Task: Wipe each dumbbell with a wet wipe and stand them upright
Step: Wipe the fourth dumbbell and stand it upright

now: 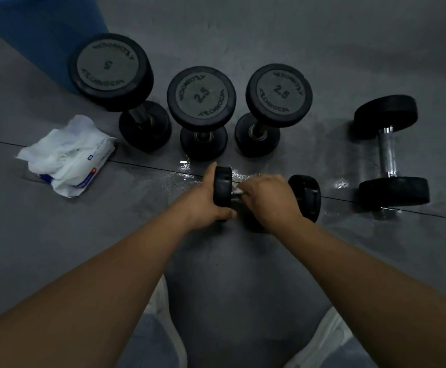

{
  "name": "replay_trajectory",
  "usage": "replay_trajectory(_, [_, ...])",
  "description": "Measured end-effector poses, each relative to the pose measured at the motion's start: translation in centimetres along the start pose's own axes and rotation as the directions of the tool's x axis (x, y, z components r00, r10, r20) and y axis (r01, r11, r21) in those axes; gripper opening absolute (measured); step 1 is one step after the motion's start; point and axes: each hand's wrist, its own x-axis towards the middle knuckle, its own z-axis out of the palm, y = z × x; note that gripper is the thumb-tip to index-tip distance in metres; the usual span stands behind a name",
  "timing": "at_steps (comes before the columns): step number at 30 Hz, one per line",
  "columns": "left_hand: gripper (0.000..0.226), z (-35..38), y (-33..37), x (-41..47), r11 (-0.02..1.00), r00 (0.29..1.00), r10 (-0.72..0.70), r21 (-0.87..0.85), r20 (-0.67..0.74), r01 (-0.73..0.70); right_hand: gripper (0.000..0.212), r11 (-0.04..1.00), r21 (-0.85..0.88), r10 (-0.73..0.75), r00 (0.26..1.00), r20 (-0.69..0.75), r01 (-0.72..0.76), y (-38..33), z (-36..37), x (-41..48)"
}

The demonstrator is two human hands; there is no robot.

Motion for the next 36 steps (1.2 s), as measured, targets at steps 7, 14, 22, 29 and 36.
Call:
replay_trajectory(7, [0.131,0.1,0.0,-0.5,1.000,1.000,0.003,0.007,-0.011,-0.003,0.017,1.000,-0.014,-0.014,0.996,0.086,0.016,-0.4,0.0,0.6])
replay_trajectory(14, [0.130,0.0,0.2,-0.2,0.999,1.000,0.007,0.038,-0.008,-0.007,0.023,0.998,-0.035,-0.041,0.990,0.138,0.046,0.3,0.5,-0.6])
replay_trajectory(22, [0.131,-0.3,0.1,0.3,1.000,1.000,0.018,-0.016,0.016,-0.017,0.030,0.924,-0.381,0.041,0.985,0.170,0.027,3.8,-1.7,-3.6])
replay_trajectory(29, [0.132,-0.1,-0.1,0.1,0.999,1.000,0.020,-0.032,0.004,-0.020,0.038,0.873,-0.485,0.183,0.950,0.254,-0.039,2.6,-2.8,-3.7])
replay_trajectory(36, [0.135,0.3,0.6,-0.4,0.999,0.999,-0.023,-0.026,-0.026,0.023,0.037,0.931,-0.357,0.143,0.978,0.154,-0.079,0.3,-2.3,-3.0])
